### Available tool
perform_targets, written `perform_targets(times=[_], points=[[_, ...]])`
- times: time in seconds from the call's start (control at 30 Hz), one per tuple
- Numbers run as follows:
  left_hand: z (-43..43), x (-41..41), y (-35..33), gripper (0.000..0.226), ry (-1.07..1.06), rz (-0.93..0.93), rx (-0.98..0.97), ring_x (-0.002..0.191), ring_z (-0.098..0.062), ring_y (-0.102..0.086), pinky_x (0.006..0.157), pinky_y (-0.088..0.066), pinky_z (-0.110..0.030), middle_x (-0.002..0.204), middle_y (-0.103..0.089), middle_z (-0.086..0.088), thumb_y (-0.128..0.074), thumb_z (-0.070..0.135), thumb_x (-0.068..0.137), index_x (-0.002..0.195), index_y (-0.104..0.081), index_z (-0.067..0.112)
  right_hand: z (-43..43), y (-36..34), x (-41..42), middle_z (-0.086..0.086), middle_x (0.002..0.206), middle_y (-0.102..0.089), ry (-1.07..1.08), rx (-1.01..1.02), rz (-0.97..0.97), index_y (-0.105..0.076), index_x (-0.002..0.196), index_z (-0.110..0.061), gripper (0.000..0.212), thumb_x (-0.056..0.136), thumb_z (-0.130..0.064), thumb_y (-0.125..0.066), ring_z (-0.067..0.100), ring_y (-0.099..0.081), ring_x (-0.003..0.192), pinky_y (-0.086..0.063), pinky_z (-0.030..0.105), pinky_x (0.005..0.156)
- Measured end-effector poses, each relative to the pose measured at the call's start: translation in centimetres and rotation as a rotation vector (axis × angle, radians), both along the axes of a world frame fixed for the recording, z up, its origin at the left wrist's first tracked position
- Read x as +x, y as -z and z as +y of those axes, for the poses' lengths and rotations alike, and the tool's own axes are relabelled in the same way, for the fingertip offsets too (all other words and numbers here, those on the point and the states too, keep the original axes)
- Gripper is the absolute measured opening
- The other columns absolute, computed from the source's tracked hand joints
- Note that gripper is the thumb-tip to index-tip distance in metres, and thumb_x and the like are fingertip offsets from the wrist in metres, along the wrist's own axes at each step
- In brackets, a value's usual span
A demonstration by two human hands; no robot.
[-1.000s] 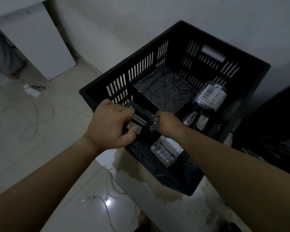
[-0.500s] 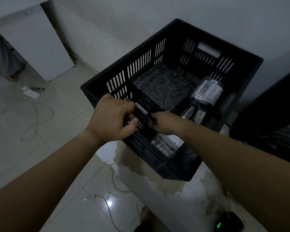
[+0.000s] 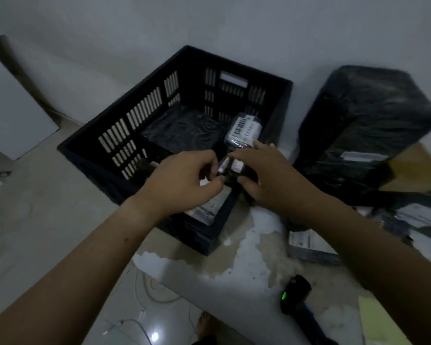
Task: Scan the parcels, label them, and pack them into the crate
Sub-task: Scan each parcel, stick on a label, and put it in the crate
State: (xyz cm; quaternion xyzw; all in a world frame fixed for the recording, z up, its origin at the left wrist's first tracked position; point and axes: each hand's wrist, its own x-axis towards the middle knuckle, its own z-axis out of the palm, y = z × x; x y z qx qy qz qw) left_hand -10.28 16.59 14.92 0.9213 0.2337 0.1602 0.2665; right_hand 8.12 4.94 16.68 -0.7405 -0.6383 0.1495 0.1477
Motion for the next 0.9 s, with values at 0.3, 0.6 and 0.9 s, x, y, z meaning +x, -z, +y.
perform_targets(times=[0.3,0.6,0.9], points=[[-14.3,7.6,3.0,0.011,0.286,-0.144,-0.057,0.081,-0.008,-0.057,0.073,-0.046,-0.034,0.085,-0.059,0.010,-0.060,0.032,0.088,0.089,-0.060,0.021,-22.1,2.5,5.8,-0.029,0.143,-0.034,0.416,-0.008,0.246,-0.034,0.146,-0.043,0.056,0.096,-0.034,-0.059,-0.020,-0.024,0.126,-0.031,0.016,0.103],[-27.8,12.0,12.3,0.008,0.351,0.101,-0.398,0.087,-0.003,-0.058,0.070,-0.043,-0.019,0.094,-0.061,0.015,-0.056,0.029,0.086,0.092,-0.060,0.026,-40.4,10.4,7.5,-0.023,0.145,-0.042,0.684,-0.191,0.466,-0.034,0.148,-0.040,0.061,0.094,-0.036,-0.062,0.000,-0.038,0.135,-0.033,0.020,0.103],[-34.8,16.0,17.0,0.029,0.251,0.294,-0.547,0.113,0.008,-0.044,0.085,-0.031,0.004,0.130,-0.047,0.011,-0.059,0.015,0.097,0.119,-0.050,0.031,-46.9,15.8,10.4,-0.016,0.142,-0.046,0.708,-0.309,0.694,-0.033,0.145,-0.040,0.057,0.095,-0.038,-0.060,0.008,-0.042,0.133,-0.041,0.025,0.098]])
